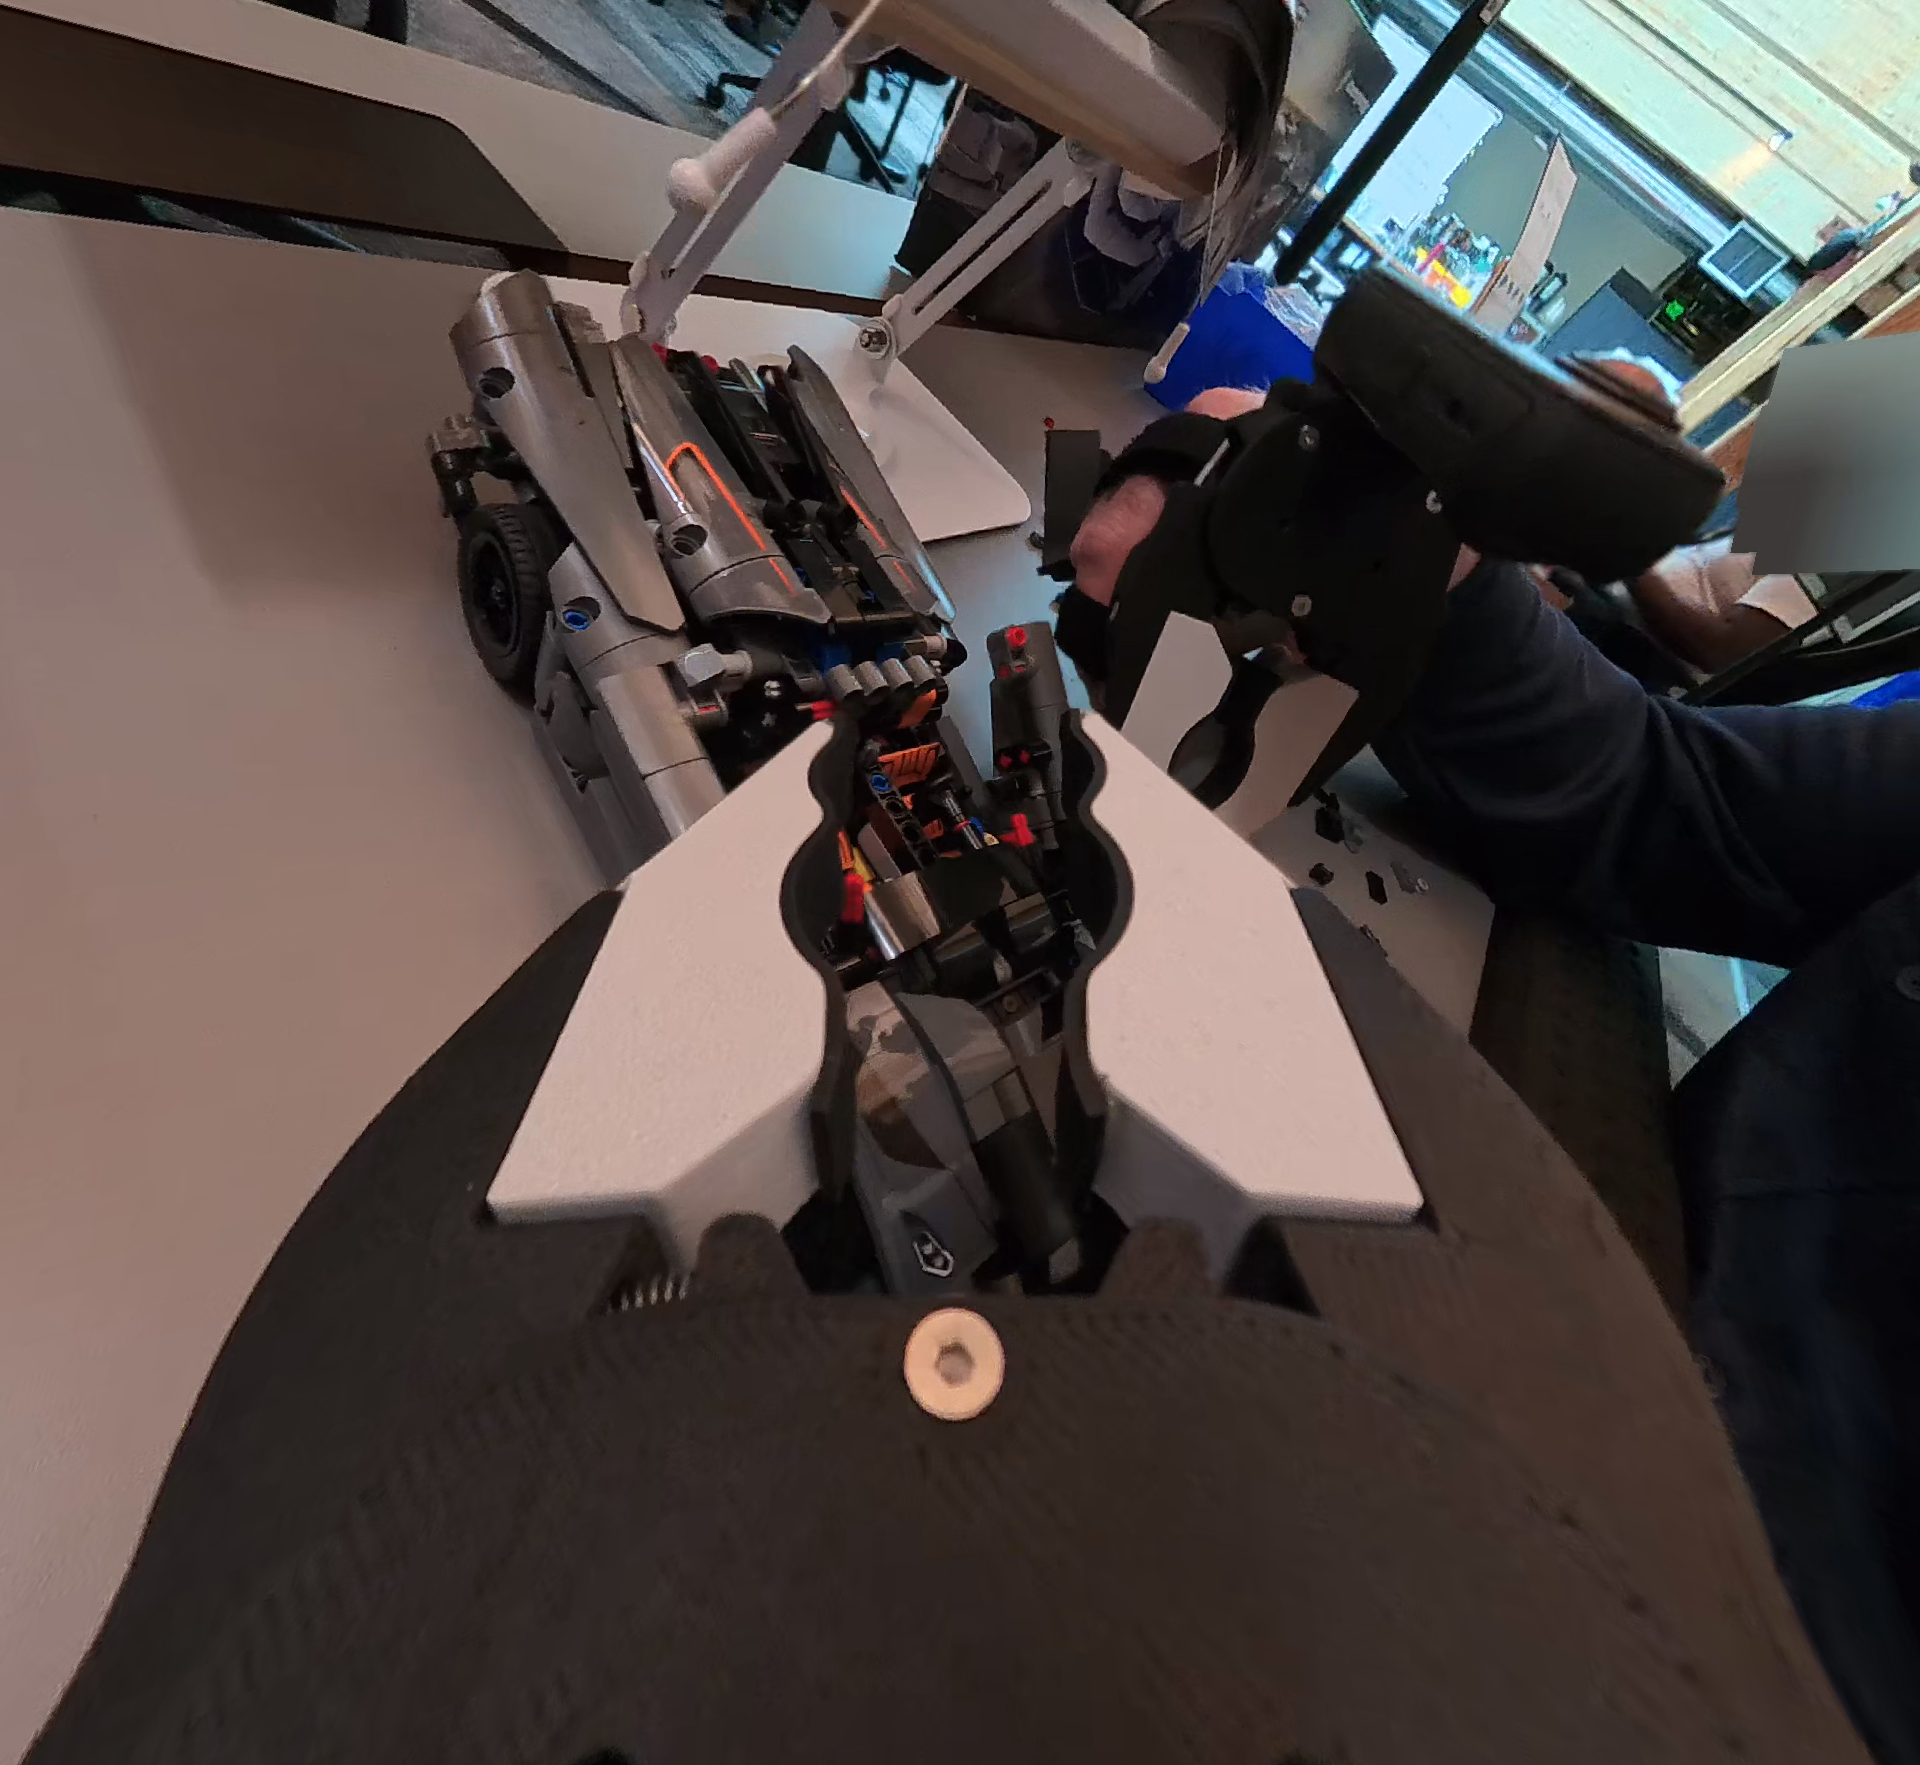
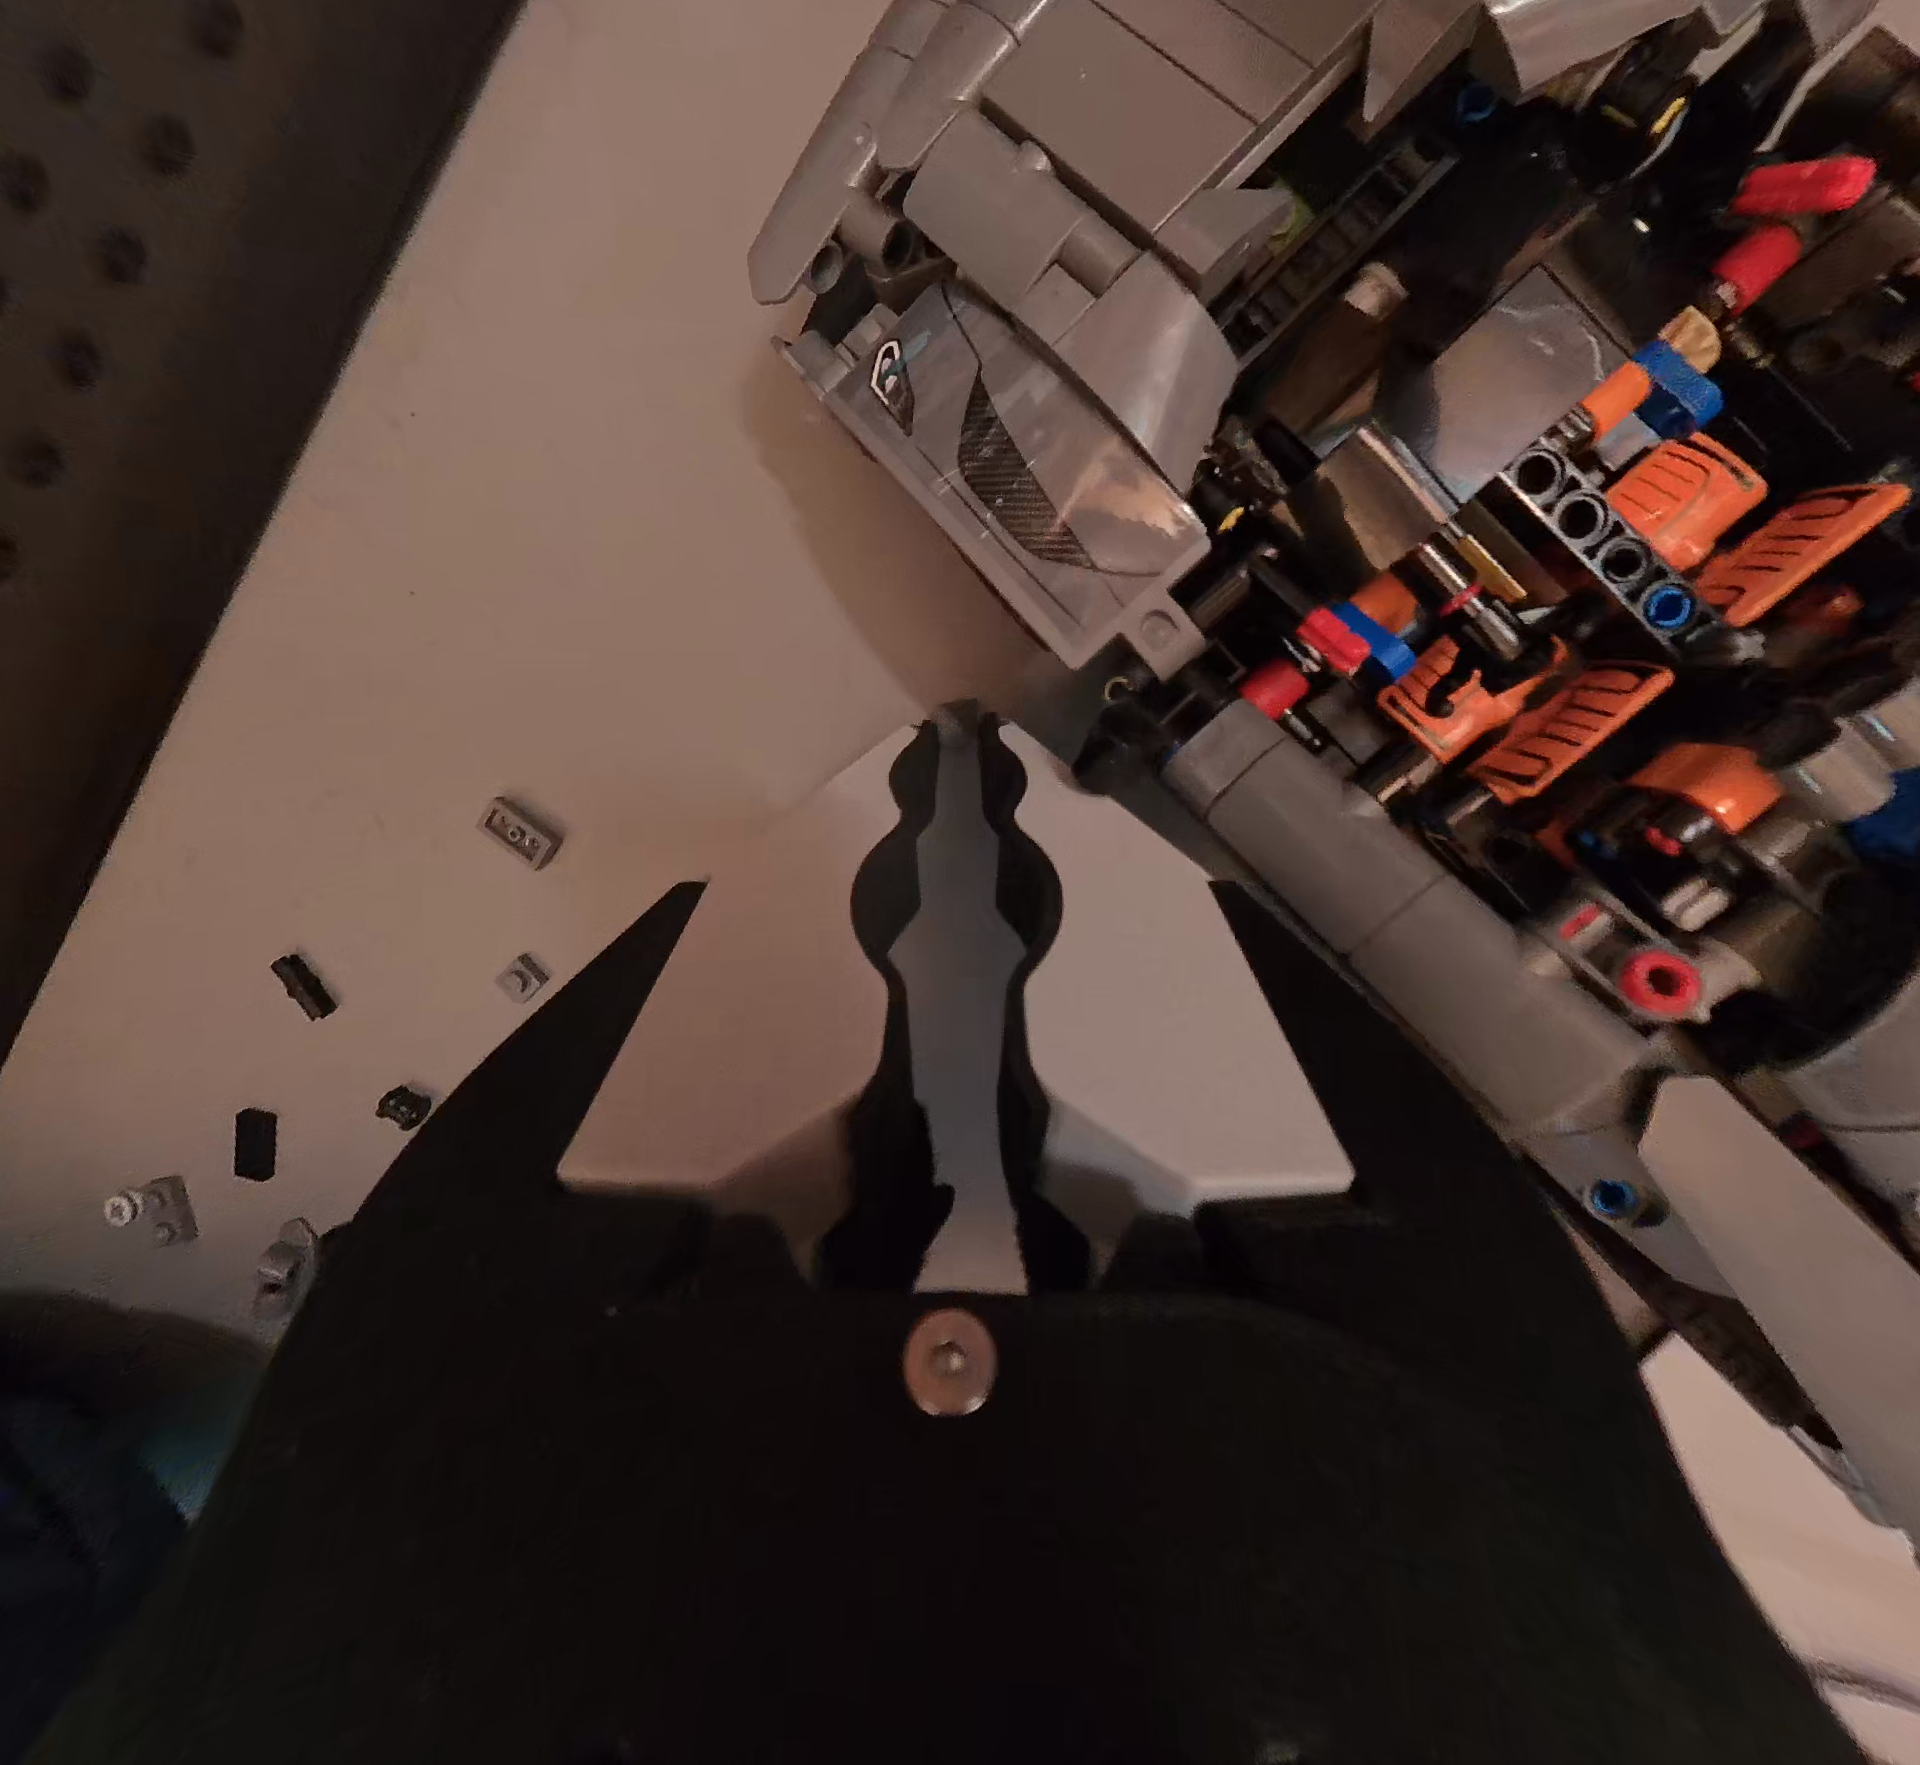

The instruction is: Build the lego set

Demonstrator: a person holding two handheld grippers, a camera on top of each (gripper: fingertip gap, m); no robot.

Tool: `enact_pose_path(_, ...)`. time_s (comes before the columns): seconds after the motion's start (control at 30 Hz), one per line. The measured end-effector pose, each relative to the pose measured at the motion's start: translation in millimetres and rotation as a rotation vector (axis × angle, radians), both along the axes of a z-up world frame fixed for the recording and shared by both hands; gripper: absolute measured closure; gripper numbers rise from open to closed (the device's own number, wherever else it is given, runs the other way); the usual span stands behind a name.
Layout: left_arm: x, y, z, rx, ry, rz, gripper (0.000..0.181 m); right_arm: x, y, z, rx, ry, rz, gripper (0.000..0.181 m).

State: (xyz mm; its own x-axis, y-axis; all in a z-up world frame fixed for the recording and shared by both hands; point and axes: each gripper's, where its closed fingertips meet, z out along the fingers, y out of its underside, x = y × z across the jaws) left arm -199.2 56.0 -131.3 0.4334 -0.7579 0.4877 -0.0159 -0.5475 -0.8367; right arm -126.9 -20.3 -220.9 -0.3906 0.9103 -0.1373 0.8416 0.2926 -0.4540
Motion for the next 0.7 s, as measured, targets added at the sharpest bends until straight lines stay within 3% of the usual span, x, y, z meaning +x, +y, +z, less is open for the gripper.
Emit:
enact_pose_path(0.2,27.0,-22.5,15.0,0.072,0.056,-0.095,0.149,11.6,5.1,27.6,-0.004,0.072,-0.005,0.175)
enact_pose_path(0.4,69.3,-50.1,10.7,0.069,0.126,-0.241,0.15,16.2,11.7,70.9,0.062,0.232,-0.003,0.175)
enact_pose_path(0.7,90.8,-60.6,8.1,0.001,0.072,-0.324,0.158,12.9,18.9,92.4,0.208,0.321,0.009,0.175)
